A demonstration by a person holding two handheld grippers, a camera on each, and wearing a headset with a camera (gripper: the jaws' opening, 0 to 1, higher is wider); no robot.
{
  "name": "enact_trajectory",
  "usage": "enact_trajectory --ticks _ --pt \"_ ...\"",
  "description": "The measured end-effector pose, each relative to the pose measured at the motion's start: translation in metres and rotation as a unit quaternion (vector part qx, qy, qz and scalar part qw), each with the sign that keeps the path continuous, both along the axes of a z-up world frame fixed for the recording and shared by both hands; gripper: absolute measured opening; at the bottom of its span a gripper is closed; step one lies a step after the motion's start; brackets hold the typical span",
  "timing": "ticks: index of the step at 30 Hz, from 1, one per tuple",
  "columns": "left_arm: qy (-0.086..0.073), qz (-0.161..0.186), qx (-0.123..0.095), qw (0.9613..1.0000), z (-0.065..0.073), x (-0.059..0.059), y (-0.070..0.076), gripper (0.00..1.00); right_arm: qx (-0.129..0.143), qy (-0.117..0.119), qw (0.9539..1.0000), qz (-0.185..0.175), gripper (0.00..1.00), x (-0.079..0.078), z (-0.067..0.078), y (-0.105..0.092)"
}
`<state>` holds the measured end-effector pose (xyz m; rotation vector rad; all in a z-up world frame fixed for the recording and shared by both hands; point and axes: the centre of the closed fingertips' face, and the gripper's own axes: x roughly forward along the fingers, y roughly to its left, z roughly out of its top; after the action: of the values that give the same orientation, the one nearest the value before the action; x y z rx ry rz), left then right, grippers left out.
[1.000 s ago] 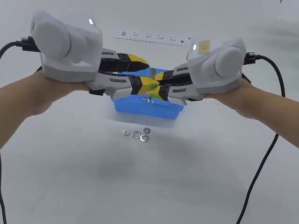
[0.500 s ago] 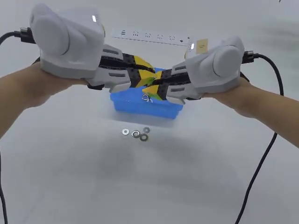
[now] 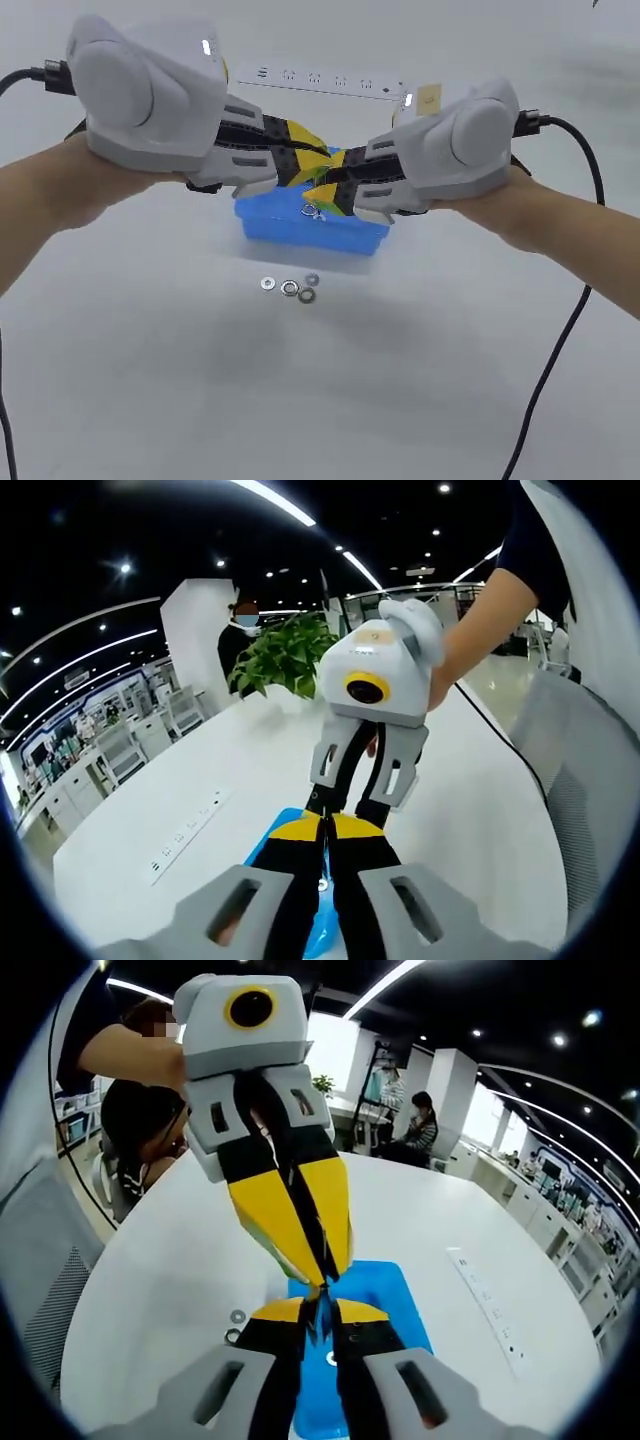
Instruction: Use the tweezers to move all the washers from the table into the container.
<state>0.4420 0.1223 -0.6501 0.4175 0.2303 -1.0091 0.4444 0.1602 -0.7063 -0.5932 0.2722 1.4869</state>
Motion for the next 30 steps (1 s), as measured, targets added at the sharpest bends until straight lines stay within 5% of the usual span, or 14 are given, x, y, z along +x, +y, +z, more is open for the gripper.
enact_trajectory --ticks 13,20,23,30 --pt "-0.015 0.027 0.006 0.9995 0.010 0.000 0.016 0.05 -0.003 -0.006 0.9992 -0.040 0.28 0.007 0.004 -0.016" --pt "-0.011 0.031 -0.005 0.9994 0.014 -0.015 0.015 0.05 0.012 0.005 0.9962 -0.086 0.43 0.004 0.011 -0.030" --pt "-0.013 0.027 -0.001 0.9996 0.014 -0.023 0.014 0.05 -0.004 -0.010 0.9939 -0.110 0.45 0.004 0.010 -0.042" --pt "-0.019 0.024 -0.004 0.9995 0.020 -0.040 0.018 0.05 0.014 0.017 0.9887 -0.148 0.59 -0.011 0.013 -0.061"
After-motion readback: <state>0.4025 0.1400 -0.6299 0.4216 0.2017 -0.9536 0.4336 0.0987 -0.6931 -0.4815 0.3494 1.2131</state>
